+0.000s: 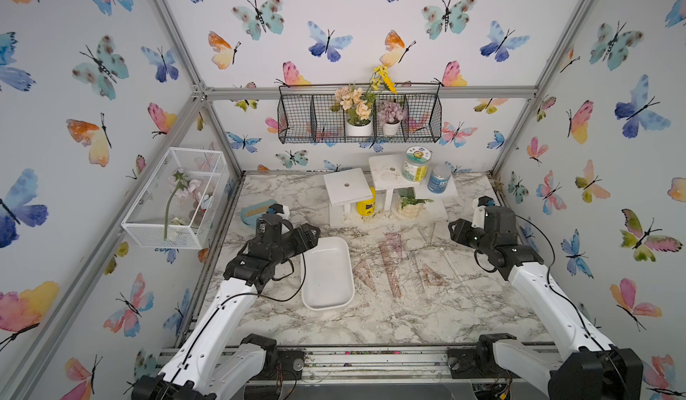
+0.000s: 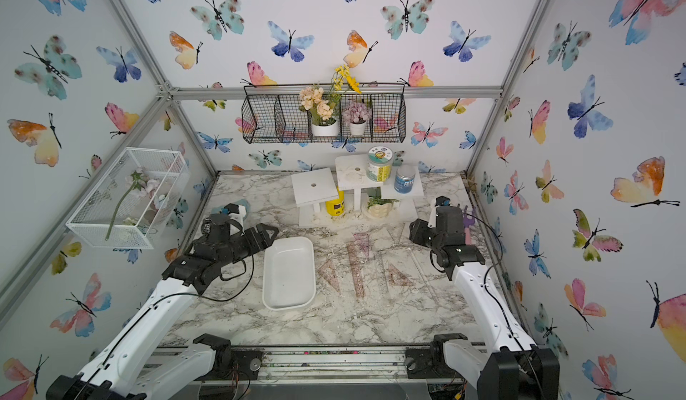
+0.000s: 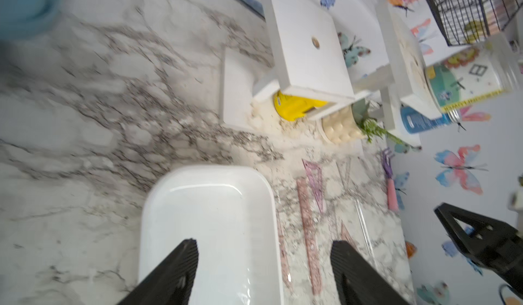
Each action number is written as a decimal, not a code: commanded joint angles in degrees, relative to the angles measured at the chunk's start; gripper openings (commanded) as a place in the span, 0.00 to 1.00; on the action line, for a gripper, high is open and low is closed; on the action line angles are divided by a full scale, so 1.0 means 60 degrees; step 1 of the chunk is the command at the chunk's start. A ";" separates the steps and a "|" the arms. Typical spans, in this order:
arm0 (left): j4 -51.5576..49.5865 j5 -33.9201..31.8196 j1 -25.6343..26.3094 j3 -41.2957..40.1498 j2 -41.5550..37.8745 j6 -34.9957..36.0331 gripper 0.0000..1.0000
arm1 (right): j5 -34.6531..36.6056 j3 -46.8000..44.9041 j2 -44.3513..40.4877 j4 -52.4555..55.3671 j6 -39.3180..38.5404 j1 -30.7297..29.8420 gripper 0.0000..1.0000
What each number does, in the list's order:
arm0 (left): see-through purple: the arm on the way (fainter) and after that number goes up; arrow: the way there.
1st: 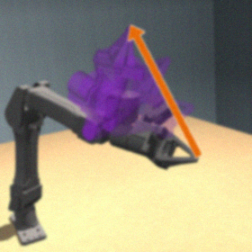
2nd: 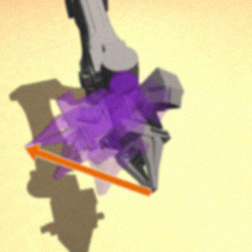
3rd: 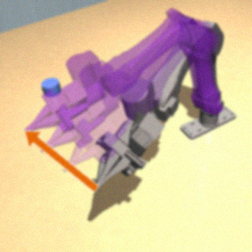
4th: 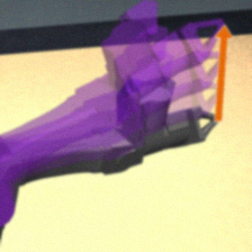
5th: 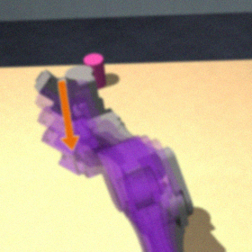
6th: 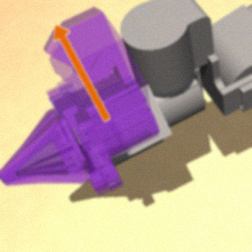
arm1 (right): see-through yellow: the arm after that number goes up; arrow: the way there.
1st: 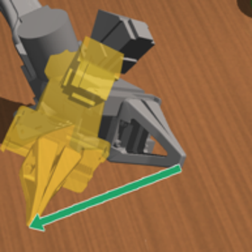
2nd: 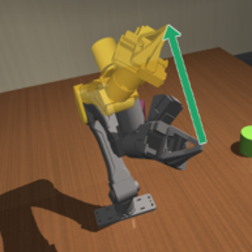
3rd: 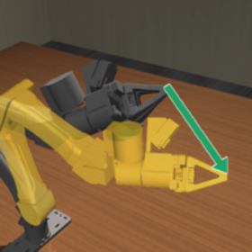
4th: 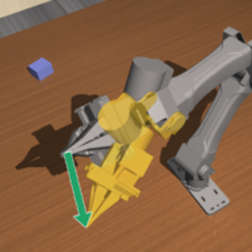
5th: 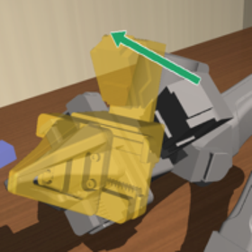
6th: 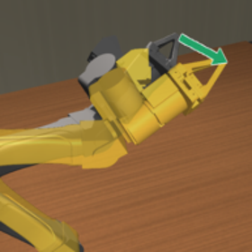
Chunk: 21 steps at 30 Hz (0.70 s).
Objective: Put the scattered rulers into the storage box
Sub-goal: Pick up the ruler from the center of the board.
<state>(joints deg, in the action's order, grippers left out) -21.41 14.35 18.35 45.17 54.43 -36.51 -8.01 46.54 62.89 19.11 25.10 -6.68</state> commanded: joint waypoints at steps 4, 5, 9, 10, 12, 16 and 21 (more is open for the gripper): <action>0.0108 -0.0186 0.2442 -0.0511 -0.0142 -0.1827 0.75 | -0.0669 -0.0577 0.0515 0.0923 0.0297 -0.0059 0.43; 0.0292 -0.0341 0.2874 -0.0524 -0.0030 -0.1992 0.75 | -0.0608 -0.0580 0.0641 0.0977 0.0298 -0.0164 0.42; 0.0878 -0.0831 0.4309 -0.0421 0.0723 -0.2357 0.74 | 0.0147 -0.0631 0.1061 0.1250 0.0253 -0.0325 0.41; 0.0989 -0.0853 0.4545 -0.0361 0.0930 -0.2392 0.74 | 0.0323 -0.0603 0.1165 0.1333 0.0208 -0.0323 0.41; 0.1250 -0.0918 0.5056 -0.0197 0.1364 -0.2451 0.73 | 0.0878 -0.0469 0.1572 0.1586 0.0026 -0.0323 0.38; 0.1659 -0.0802 0.5496 0.0048 0.1928 -0.2485 0.72 | 0.1132 -0.0290 0.2602 0.1578 -0.0024 -0.0323 0.34; 0.1698 -0.0597 0.5499 0.0355 0.2148 -0.2291 0.72 | 0.1534 -0.0226 0.3590 0.1324 0.0018 -0.0323 0.30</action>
<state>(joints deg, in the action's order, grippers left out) -12.95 11.20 51.24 45.34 67.11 -50.78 -2.46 44.18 83.44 26.44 25.47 -8.49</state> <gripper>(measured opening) 0.720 0.299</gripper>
